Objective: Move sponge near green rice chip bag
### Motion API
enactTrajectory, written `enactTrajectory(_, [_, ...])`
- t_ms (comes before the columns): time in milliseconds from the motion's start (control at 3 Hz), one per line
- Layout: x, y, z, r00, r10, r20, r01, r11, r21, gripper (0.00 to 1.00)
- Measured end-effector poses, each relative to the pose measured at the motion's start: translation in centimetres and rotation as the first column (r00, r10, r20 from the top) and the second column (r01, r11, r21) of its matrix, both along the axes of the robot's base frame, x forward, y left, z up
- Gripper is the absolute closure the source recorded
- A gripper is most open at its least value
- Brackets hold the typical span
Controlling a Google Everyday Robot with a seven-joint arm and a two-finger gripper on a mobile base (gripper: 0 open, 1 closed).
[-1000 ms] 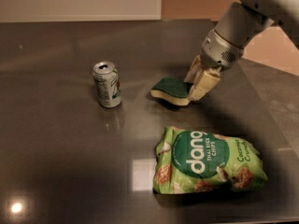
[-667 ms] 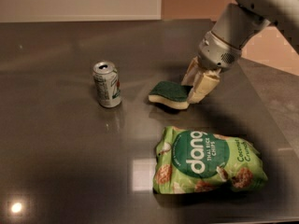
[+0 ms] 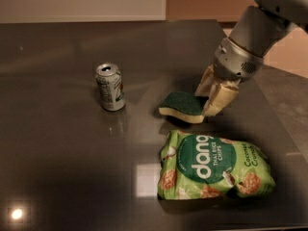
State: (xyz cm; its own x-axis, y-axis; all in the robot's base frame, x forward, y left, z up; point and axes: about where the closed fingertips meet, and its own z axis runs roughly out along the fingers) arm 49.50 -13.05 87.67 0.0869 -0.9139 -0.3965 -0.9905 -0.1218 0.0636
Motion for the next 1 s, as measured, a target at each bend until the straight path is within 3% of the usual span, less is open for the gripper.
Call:
enactTrajectory(667, [1.15, 0.64, -0.14, 0.9992, -0.016, 0.037, 0.016, 1.000, 0.017, 0.11])
enactTrajectory(1000, [1.52, 0.89, -0.19, 0.9986, -0.020, 0.049, 0.019, 1.000, 0.023, 0.00])
